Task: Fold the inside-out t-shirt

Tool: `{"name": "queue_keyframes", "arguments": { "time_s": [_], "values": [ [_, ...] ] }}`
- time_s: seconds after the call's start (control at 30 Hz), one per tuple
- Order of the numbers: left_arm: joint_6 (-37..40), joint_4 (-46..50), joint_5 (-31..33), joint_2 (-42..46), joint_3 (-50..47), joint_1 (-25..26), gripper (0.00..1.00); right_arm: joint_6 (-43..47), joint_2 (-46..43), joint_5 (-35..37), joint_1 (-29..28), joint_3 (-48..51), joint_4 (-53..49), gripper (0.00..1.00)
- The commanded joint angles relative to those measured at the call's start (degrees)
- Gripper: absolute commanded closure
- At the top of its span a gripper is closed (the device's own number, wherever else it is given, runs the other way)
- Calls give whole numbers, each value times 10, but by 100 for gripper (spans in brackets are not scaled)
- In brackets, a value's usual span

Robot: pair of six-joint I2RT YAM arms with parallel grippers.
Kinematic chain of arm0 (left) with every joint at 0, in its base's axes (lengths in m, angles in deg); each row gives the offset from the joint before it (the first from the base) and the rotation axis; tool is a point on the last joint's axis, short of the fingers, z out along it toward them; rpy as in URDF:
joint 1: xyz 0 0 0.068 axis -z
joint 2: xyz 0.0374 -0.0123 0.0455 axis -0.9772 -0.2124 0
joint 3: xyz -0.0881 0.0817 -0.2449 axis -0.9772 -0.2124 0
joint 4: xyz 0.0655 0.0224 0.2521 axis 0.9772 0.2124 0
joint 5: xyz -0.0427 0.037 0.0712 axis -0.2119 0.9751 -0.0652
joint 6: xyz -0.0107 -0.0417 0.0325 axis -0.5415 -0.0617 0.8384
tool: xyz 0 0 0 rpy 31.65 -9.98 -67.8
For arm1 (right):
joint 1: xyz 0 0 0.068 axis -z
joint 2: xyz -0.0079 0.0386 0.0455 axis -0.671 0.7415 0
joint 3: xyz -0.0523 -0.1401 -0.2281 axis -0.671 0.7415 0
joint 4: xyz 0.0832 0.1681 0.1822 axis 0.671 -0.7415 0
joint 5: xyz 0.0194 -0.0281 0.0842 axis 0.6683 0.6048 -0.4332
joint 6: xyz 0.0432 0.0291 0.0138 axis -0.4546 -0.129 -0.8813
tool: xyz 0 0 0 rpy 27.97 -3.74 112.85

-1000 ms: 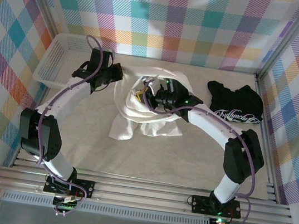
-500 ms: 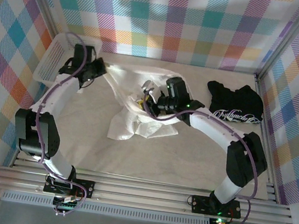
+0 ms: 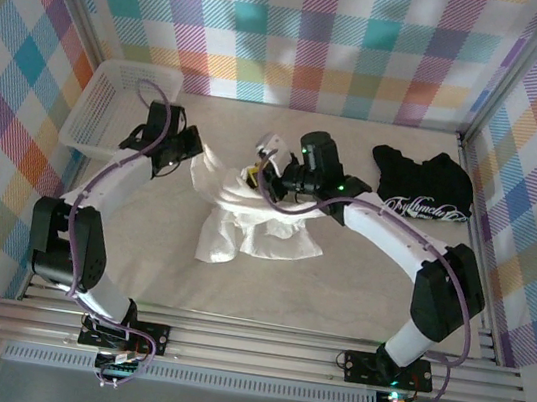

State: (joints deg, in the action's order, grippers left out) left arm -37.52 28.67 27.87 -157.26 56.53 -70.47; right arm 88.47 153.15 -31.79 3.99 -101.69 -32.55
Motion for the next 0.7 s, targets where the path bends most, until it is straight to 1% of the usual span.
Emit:
{"name": "queue_keyframes", "arguments": {
  "time_s": [0.0, 0.03, 0.2, 0.27, 0.33, 0.47, 0.5, 0.53, 0.57, 0.63, 0.67],
  "values": [
    [-21, -55, -17, 34, -45, -6, 100, -68, -59, 19, 24, -32, 117, 100],
    [-23, -59, -12, 37, -56, -6, 100, -78, -66, 7, 32, -32, 140, 100],
    [-31, -58, 47, 35, -100, -8, 100, -242, -88, -111, 101, -25, 280, 100],
    [-34, -59, 65, 25, -111, -7, 100, -246, -91, -123, 106, -24, 286, 100],
    [-35, -63, 66, 9, -119, -7, 100, -239, -86, -132, 106, -22, 276, 100],
    [-39, -95, 35, 1, -148, -5, 100, -206, -78, -136, 106, 1, 239, 100],
    [-43, -107, 25, 9, -161, -5, 98, -199, -76, -134, 106, 9, 234, 100],
    [-44, -120, 13, 19, -172, -4, 92, -192, -73, -133, 106, 17, 232, 100],
    [-47, -128, 4, 26, -180, -3, 83, -186, -70, -132, 107, 21, 225, 100],
    [-55, -139, -16, 57, -196, 3, 56, -173, -62, -133, 106, 24, 208, 100],
    [-60, -140, -17, 71, -201, 9, 49, -169, -59, -133, 106, 25, 204, 100]
  ]
}}
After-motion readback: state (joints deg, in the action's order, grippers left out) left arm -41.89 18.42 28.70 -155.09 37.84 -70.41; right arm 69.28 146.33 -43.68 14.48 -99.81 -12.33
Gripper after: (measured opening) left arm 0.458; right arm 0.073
